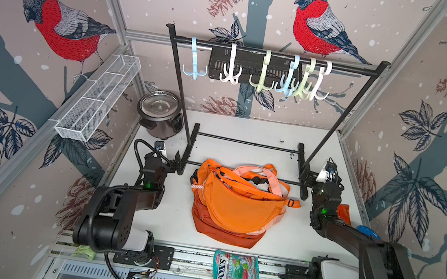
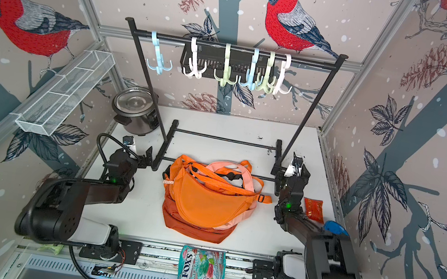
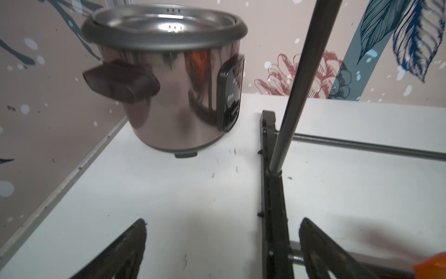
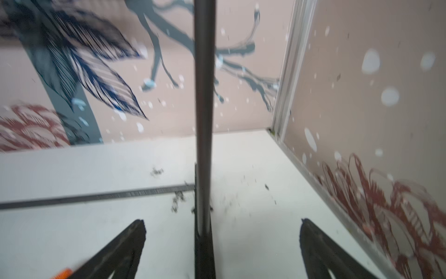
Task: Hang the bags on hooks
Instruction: Pick up the bag from the bag.
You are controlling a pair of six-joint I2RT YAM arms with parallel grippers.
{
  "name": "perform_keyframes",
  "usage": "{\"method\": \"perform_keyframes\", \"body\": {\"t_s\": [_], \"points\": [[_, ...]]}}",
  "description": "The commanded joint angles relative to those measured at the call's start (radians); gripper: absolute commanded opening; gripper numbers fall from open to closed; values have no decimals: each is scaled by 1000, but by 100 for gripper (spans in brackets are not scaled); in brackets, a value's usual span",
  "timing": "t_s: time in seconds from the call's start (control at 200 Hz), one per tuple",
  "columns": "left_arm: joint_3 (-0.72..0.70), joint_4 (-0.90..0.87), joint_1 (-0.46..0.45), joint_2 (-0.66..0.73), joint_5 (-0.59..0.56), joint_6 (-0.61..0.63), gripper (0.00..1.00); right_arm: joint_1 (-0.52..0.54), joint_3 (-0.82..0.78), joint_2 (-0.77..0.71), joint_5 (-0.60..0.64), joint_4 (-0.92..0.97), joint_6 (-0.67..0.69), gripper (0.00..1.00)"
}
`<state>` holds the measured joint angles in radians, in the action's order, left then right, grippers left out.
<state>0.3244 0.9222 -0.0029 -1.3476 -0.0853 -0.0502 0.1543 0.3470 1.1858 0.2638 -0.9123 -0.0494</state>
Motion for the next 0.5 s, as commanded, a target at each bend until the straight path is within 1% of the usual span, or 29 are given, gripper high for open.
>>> {"method": "perform_keyframes", "body": {"t_s": [0.0,0.03,0.065,0.1,0.155,0.19,0.225,0.275,0.415,0.495], "points": [[51,-148,-38,64,-112,-33,97,13,56,-107,-35,307,-52,99],[61,-175,-61,74,-154,-45,97,5,70,-134,-74,388,-130,99],[84,-224,-82,84,-173,-64,97,-8,77,-164,-92,457,-257,99],[118,-289,-107,95,-188,-86,97,-33,78,-195,-158,519,-347,99],[180,-402,-158,110,-251,-117,98,-66,54,-234,-329,495,-377,99],[219,-464,-191,123,-280,-135,97,-60,51,-256,-368,496,-382,99],[251,-514,-221,140,-300,-153,98,-39,63,-278,-373,531,-383,99],[291,-595,-249,172,-313,-213,98,17,86,-312,-358,577,-351,99],[323,-738,-280,306,-186,-370,98,240,168,-394,-263,734,-235,99],[332,-811,-290,378,-96,-433,98,366,216,-409,-227,823,-222,99]]}}
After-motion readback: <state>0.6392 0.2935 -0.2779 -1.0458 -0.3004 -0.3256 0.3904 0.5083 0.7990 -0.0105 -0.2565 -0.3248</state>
